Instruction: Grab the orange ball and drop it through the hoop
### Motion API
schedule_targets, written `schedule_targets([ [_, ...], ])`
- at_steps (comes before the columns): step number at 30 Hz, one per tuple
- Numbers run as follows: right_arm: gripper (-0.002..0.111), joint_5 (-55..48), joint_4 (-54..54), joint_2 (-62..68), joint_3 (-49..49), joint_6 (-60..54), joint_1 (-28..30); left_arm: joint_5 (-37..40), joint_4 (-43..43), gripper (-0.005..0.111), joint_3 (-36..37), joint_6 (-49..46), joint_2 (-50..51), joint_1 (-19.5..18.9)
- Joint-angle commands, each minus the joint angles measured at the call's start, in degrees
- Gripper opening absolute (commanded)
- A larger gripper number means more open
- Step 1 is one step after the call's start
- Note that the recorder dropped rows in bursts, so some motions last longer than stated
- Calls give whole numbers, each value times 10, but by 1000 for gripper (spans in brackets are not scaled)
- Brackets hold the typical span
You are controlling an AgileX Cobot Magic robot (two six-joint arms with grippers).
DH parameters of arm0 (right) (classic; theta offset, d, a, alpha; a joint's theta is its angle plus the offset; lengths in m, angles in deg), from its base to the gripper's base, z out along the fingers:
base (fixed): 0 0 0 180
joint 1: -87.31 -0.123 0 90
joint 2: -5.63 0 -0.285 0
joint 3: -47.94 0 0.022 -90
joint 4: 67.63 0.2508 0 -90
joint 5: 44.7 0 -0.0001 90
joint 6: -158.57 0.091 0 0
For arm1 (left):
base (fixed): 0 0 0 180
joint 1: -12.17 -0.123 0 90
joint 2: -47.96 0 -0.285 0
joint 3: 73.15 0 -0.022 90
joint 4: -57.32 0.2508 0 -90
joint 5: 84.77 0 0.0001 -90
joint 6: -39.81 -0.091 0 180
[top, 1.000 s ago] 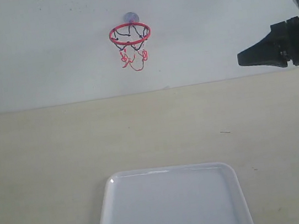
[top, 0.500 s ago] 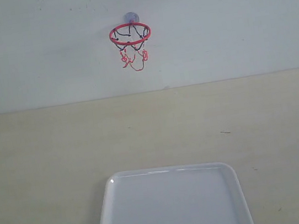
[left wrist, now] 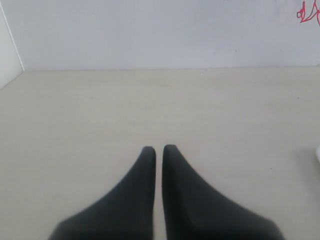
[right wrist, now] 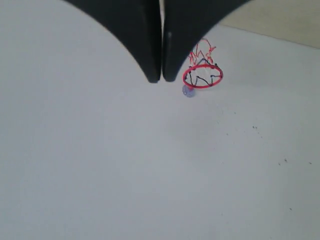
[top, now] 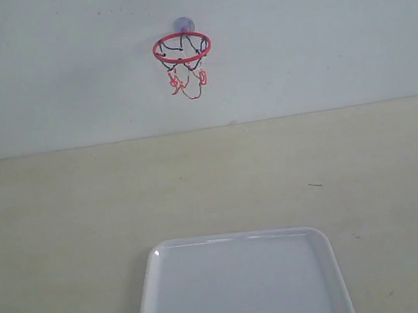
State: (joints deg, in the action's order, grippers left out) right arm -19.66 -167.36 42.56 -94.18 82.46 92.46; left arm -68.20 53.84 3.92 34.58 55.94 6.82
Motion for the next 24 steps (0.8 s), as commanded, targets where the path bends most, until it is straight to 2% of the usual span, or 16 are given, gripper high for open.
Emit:
schedule_targets([
  [1, 0, -4, -2, -59, 11, -6, -24, -2, -1, 4, 1, -2, -2, -2],
  [7, 0, -9, -2, -170, 120, -11, -24, -2, -1, 4, 1, -2, -2, -2],
  [12, 0, 18, -2, -239, 211, 30, -24, -2, -1, 4, 1, -2, -2, -2],
  [17, 0, 36, -2, -252, 218, 100, -24, -2, -1, 4, 1, -2, -2, -2],
  [24, 0, 42, -2, -252, 218, 68, -24, -2, -1, 4, 1, -2, -2, -2],
])
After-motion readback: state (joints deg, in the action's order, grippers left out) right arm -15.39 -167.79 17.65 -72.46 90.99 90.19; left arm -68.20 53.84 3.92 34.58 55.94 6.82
